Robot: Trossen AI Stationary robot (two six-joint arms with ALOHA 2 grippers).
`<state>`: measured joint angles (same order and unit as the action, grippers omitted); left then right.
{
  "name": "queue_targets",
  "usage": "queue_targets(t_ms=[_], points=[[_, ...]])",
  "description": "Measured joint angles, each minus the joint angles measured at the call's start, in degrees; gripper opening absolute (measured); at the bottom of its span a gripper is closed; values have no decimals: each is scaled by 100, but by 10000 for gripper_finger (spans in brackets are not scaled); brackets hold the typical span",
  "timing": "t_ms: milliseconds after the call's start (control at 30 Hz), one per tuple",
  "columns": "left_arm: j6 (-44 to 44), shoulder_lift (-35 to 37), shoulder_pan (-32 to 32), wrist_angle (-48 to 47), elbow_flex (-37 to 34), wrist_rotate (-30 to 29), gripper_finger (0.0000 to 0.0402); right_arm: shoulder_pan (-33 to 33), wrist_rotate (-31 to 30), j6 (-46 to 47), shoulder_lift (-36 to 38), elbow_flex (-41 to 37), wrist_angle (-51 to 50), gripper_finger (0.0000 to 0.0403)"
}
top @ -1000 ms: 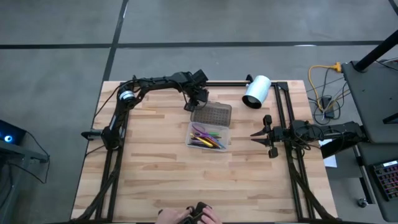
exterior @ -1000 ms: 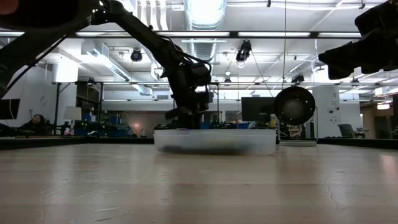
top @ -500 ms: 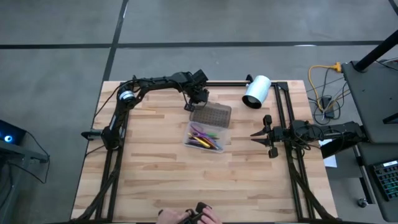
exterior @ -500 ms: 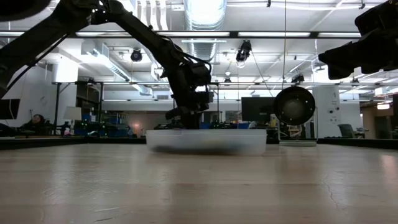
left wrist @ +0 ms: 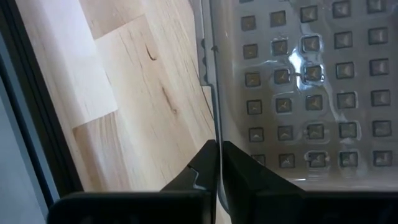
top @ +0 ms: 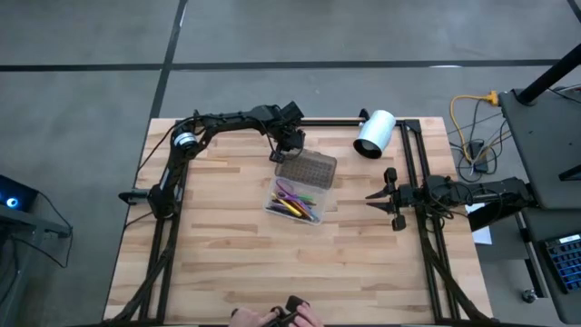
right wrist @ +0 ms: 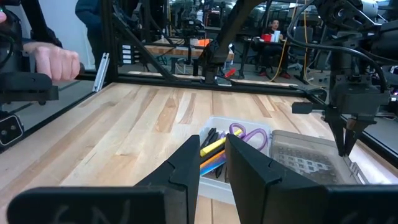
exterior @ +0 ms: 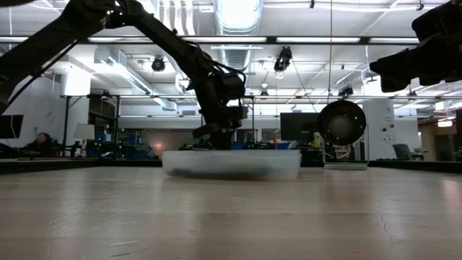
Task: Pick & place school supplies into a supply box
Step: Close the white and black supply box
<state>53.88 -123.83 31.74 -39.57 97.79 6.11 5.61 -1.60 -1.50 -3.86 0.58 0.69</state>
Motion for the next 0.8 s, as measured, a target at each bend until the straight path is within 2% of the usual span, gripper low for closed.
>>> queue_targets(t_ms=[800], points=[[-237,13,-290,293,32,-441,0,0,0,0,0,0,0,68]])
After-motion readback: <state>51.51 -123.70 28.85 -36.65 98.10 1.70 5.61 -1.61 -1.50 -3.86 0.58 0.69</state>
